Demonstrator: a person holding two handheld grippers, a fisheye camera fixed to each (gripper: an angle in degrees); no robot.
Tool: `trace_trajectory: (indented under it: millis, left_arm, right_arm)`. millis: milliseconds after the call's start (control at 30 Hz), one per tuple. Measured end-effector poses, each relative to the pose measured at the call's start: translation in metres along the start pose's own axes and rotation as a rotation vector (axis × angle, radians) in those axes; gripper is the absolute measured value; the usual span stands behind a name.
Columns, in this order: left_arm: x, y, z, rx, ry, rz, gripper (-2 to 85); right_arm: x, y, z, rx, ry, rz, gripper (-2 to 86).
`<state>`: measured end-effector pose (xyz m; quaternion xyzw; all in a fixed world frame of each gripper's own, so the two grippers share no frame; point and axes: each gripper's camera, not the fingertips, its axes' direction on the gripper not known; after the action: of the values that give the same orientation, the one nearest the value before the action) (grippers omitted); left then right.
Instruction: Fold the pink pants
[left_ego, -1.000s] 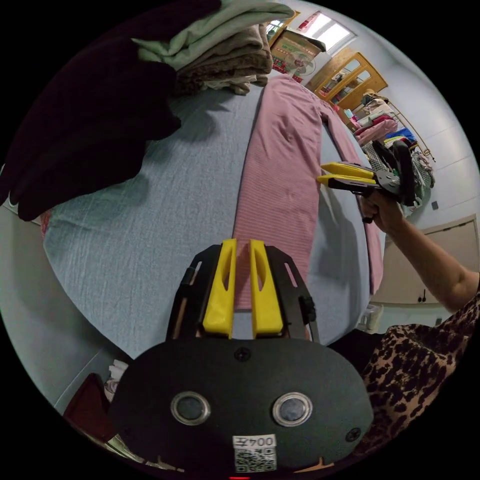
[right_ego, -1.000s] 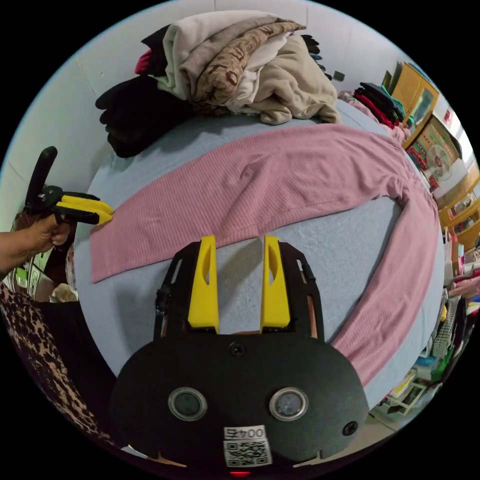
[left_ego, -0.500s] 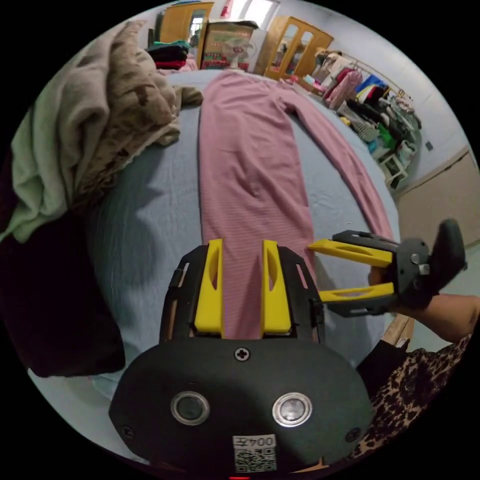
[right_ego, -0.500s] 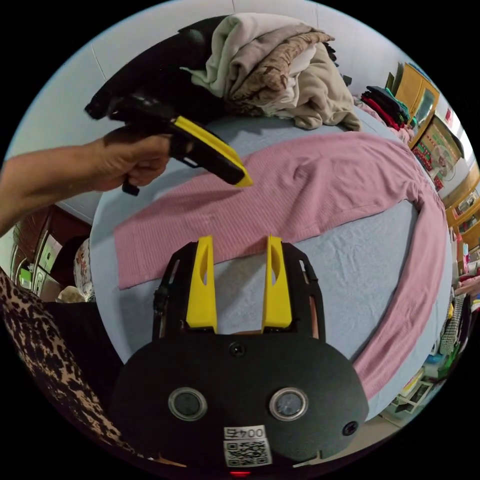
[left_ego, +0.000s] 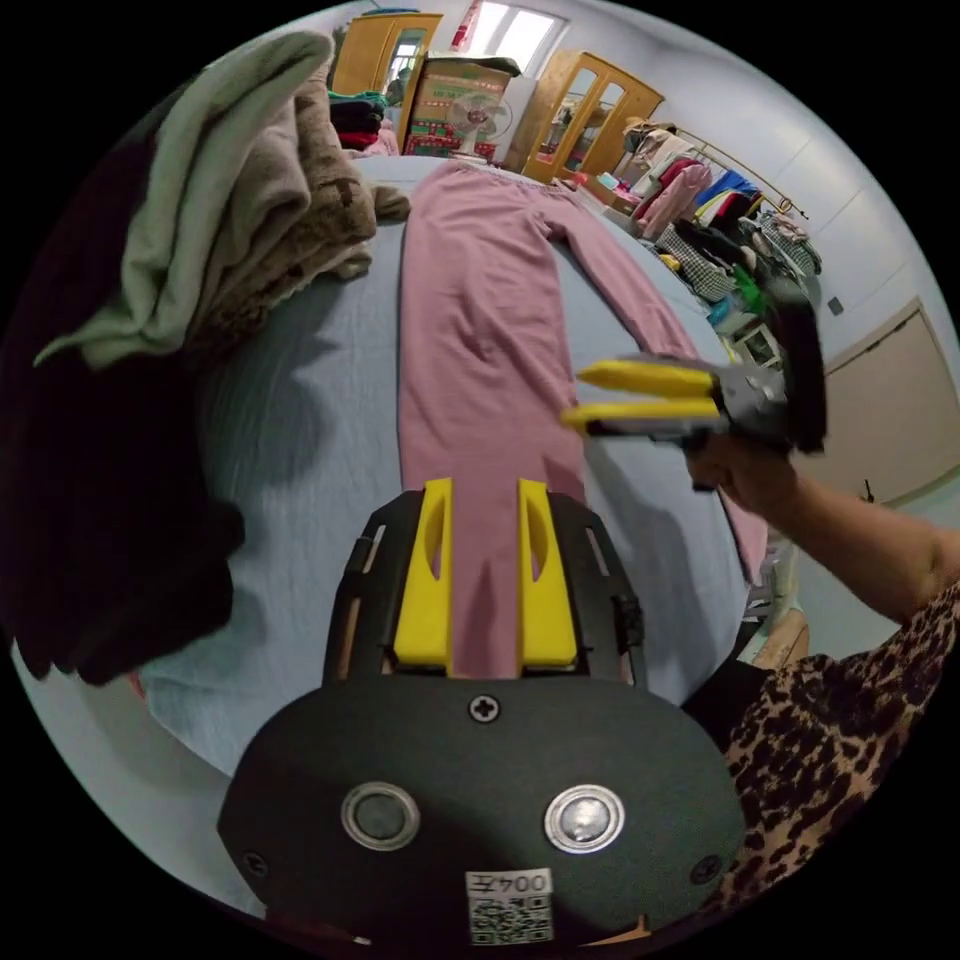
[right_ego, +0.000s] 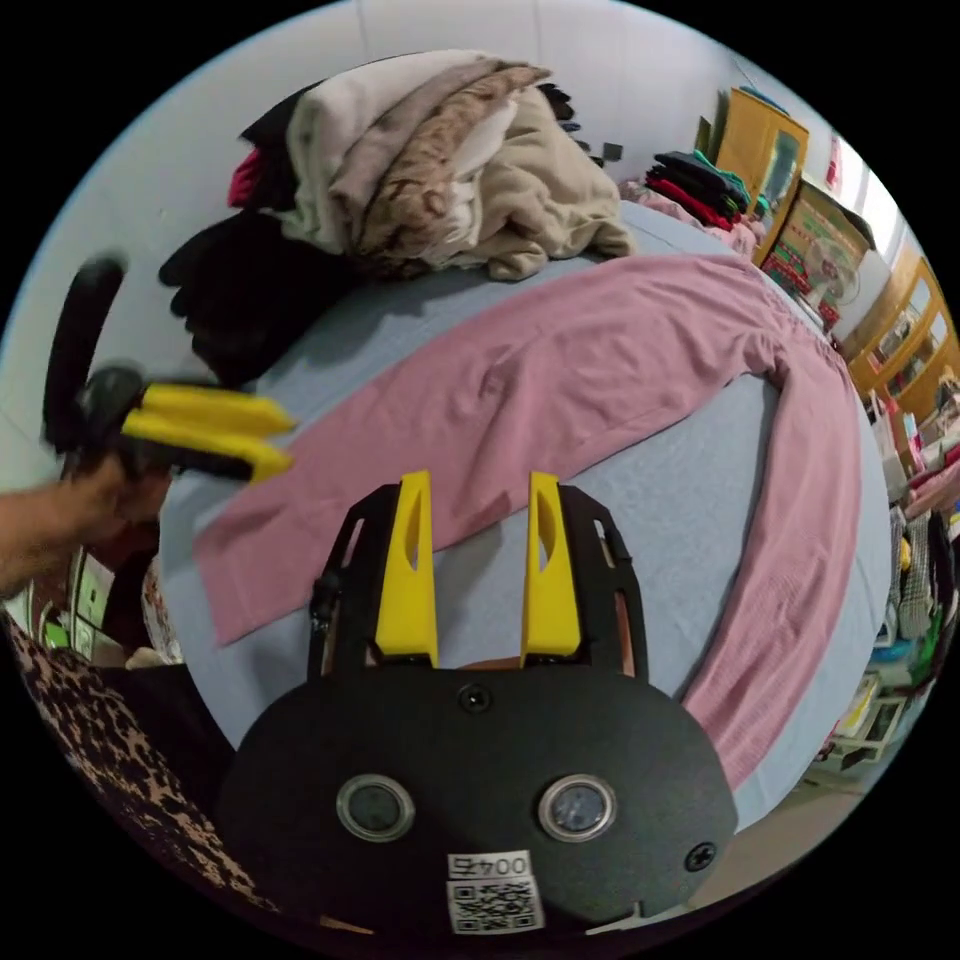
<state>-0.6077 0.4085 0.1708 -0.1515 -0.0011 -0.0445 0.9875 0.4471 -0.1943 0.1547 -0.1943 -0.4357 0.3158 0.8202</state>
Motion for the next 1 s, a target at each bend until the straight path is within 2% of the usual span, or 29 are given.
trace_trajectory:
  millis: [133,467,733,867,1000]
  left_arm:
    - [0.007,0.043,0.019,-0.062,-0.007,-0.074,8.4]
    - [0.014,0.051,0.045,-0.062,-0.008,-0.135,3.3]
    - [0.034,0.049,0.066,-0.052,-0.041,-0.093,2.3]
    - [0.05,0.045,0.079,-0.065,-0.062,-0.041,2.0]
    - [0.063,0.038,0.091,-0.09,-0.073,0.005,1.8]
  right_arm:
    - [0.04,-0.01,-0.002,-0.021,0.03,0.123,10.6]
    - [0.05,-0.003,0.005,-0.132,0.172,0.035,9.9]
    - [0.088,0.025,-0.012,-0.148,0.06,0.124,11.7]
    - [0.106,0.063,-0.058,-0.027,-0.033,0.238,12.4]
    - [0.13,0.133,-0.106,0.034,-0.033,0.375,10.0]
